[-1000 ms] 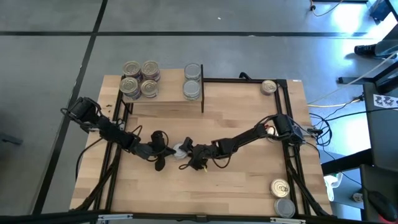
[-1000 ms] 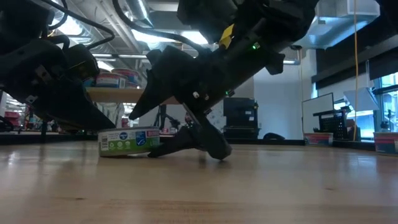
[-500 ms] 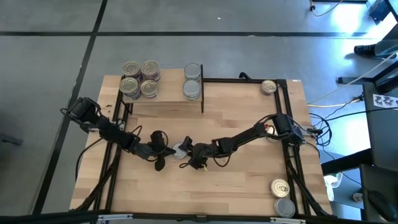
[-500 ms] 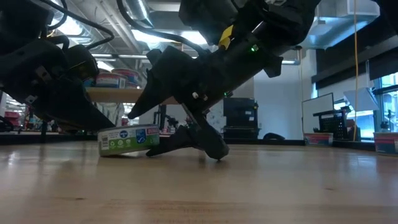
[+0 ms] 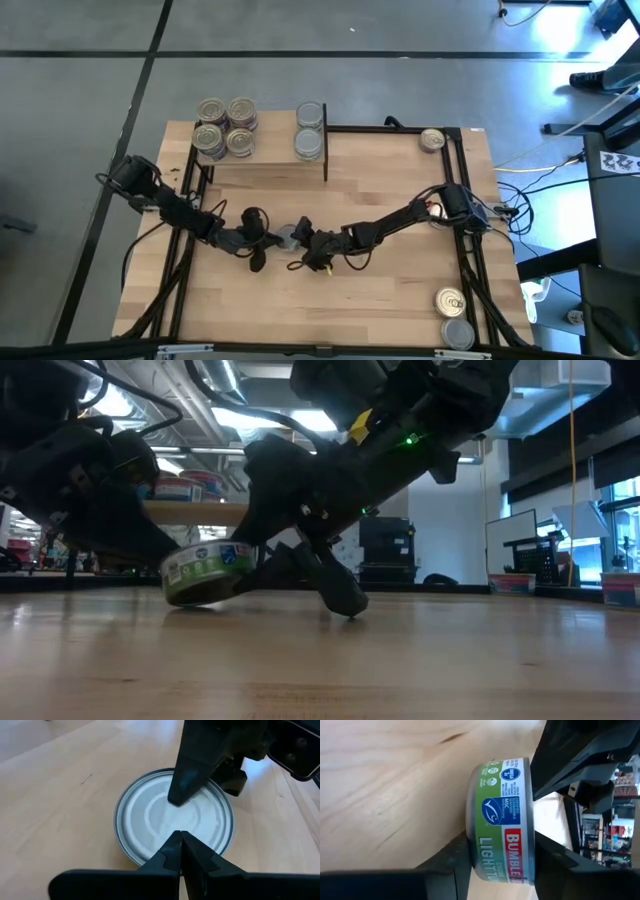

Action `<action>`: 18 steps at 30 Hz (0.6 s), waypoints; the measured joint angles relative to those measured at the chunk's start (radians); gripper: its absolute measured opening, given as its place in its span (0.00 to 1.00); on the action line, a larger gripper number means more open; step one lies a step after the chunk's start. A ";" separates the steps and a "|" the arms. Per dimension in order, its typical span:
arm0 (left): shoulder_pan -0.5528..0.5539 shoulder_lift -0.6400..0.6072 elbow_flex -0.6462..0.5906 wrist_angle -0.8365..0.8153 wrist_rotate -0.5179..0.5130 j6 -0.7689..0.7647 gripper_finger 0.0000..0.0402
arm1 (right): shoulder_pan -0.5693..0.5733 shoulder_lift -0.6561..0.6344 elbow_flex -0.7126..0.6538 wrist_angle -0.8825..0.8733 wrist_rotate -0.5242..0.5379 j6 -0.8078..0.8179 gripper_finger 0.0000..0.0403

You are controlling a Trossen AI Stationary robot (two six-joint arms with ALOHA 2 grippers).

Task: Stack canned seafood by type on shelf
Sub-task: Put the green tuna can on the shelf

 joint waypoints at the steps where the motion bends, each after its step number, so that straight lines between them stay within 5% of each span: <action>1: 0.001 -0.009 0.000 -0.004 0.001 0.000 0.01 | 0.007 -0.007 0.000 -0.007 0.005 0.021 0.39; 18: 0.004 -0.247 0.003 -0.046 0.031 0.192 0.01 | 0.035 -0.227 -0.003 -0.178 0.209 0.191 0.36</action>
